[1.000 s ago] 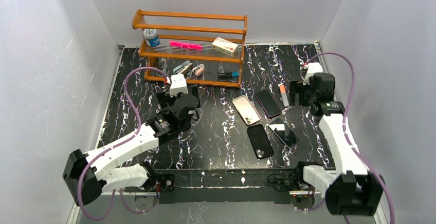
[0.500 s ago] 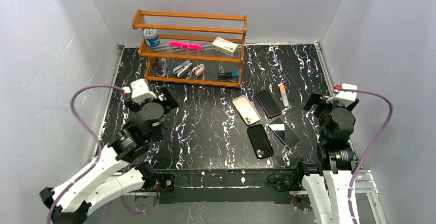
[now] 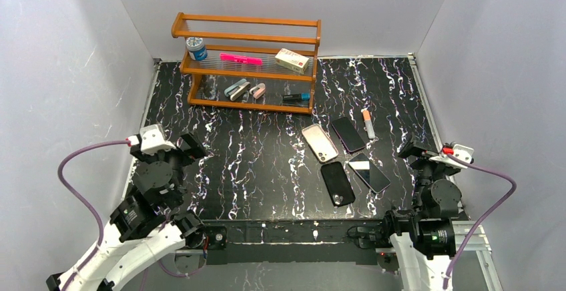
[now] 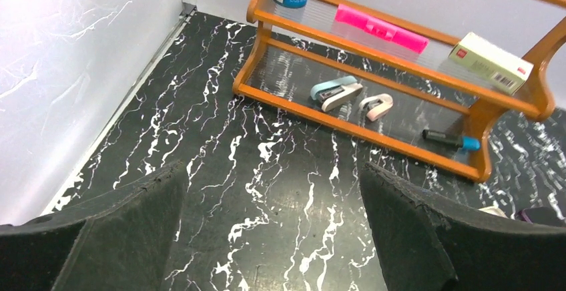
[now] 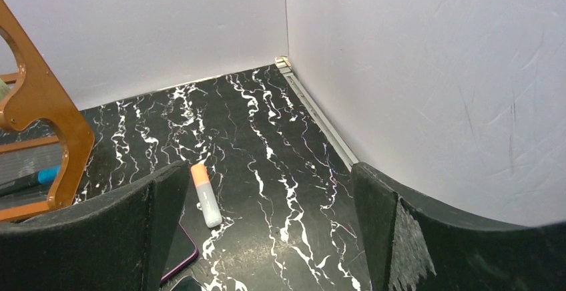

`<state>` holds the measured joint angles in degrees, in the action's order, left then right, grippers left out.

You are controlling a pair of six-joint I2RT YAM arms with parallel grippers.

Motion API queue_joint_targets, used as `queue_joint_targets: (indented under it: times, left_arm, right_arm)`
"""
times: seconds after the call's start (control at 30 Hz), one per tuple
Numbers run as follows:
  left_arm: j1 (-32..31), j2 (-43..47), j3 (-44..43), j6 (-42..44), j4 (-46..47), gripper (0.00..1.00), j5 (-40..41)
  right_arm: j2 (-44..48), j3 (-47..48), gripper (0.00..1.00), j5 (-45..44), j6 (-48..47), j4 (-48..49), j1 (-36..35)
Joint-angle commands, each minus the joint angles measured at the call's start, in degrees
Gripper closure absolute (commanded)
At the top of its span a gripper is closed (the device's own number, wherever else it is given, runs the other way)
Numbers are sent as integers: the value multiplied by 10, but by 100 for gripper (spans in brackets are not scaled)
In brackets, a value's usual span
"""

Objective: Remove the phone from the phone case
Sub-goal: Reset both arms

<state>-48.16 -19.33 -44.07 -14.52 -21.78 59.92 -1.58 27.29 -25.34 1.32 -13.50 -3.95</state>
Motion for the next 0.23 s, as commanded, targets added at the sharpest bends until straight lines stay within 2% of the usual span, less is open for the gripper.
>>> queue_joint_targets:
  times: [0.0,0.2]
  left_arm:
    - [1,-23,4,19,6,2,-14]
    - [11,-8,16,20,5,2,-11]
  right_arm:
    - [12,-4,1,6,-3,21,-6]
    - [12,-12,1,9,-1,22,-14]
